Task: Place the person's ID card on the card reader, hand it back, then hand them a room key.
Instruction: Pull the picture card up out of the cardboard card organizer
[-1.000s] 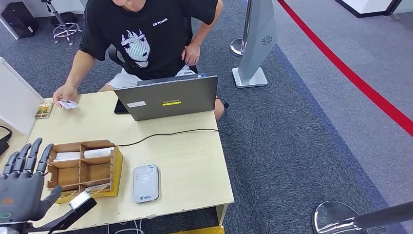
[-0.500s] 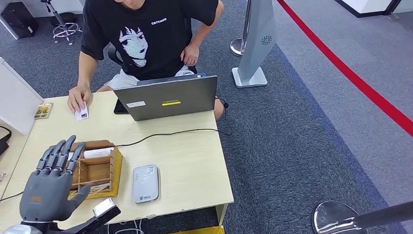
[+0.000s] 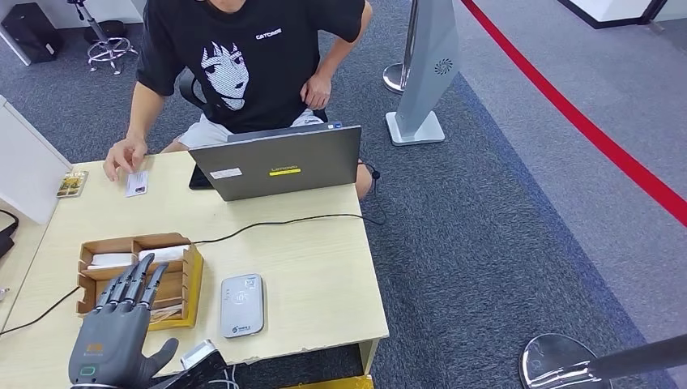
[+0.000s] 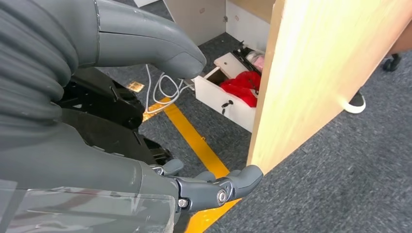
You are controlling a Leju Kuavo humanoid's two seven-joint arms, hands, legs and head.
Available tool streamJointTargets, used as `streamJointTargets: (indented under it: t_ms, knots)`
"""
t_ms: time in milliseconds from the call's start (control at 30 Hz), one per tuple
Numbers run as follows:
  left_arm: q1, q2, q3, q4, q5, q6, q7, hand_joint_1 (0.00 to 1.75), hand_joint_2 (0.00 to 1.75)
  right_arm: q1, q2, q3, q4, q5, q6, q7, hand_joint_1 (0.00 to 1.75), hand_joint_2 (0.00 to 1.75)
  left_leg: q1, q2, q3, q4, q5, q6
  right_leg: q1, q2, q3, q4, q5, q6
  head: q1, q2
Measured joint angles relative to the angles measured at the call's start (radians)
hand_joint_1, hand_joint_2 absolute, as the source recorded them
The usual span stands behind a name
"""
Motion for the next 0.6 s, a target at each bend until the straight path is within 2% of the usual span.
streamJointTargets:
  t_ms: [300,433,600]
  knots:
    - [0.035,-0.047,0.010,0.115,-0.164,0.106,0.020,0.00,1.75,-0.007,0.000,-0.004,0.009,0.012,0.009,0.002,0.00,1.75,0.000,0.000,0.000,0.000,0.000,0.000,0.000,0.000,0.000,0.000,0.000,0.000,0.000,0.000]
    - [0.037,-0.065,0.036,0.143,-0.185,0.119,0.009,0.00,1.75,-0.004,0.000,-0.003,0.008,0.011,0.006,0.002,0.00,1.75,0.000,0.000,0.000,0.000,0.000,0.000,0.000,0.000,0.000,0.000,0.000,0.000,0.000,0.000]
    - [0.032,-0.062,0.091,0.225,-0.157,0.120,-0.059,0.00,1.75,0.036,0.001,0.017,-0.044,0.023,-0.113,0.062,0.00,1.75,0.000,-0.001,0.000,0.000,0.000,0.000,0.000,0.000,0.000,0.000,0.000,0.000,0.000,0.000]
